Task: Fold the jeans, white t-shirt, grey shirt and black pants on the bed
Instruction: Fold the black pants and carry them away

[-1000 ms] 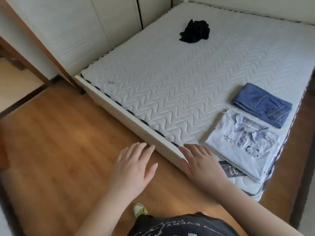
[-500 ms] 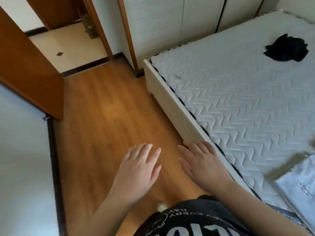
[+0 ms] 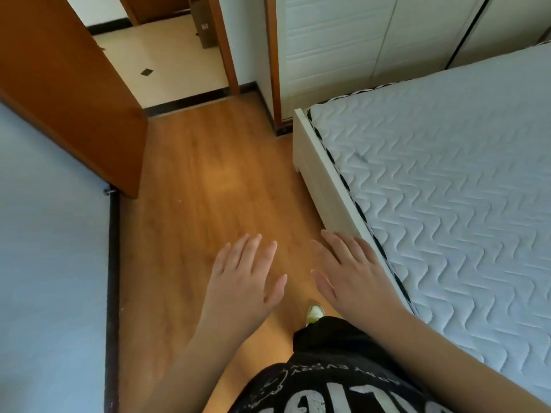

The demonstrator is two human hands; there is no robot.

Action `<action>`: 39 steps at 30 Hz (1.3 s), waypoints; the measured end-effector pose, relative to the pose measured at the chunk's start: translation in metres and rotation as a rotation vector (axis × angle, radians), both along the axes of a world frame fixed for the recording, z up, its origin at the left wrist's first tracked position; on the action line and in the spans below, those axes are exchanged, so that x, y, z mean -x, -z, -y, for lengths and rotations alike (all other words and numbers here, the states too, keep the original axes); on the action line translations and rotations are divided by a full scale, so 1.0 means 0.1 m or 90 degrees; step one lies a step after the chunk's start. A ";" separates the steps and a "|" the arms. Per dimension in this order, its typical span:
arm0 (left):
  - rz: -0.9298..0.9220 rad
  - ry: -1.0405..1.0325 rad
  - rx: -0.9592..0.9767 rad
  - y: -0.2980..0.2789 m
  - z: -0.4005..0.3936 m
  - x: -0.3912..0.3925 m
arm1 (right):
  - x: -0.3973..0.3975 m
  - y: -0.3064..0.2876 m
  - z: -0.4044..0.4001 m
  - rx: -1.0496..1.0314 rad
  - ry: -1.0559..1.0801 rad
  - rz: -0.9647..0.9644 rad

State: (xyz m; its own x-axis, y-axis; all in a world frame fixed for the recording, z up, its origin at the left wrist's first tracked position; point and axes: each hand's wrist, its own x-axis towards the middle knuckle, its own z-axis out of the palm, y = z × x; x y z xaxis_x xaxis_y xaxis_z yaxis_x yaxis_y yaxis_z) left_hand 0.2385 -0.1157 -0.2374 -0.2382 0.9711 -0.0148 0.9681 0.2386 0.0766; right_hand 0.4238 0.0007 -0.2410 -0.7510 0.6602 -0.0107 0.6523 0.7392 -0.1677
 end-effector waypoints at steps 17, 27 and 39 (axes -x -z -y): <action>-0.018 -0.120 0.003 -0.11 -1.54 1.96 | 2.18 0.12 -1.92 -0.046 -0.146 -0.045; -0.062 -0.053 0.010 -0.11 -2.53 3.54 | 3.59 0.09 -2.60 -0.026 -0.025 -0.012; -0.017 0.091 0.000 0.03 -4.58 4.35 | 4.27 0.24 -4.23 -0.018 0.098 -0.008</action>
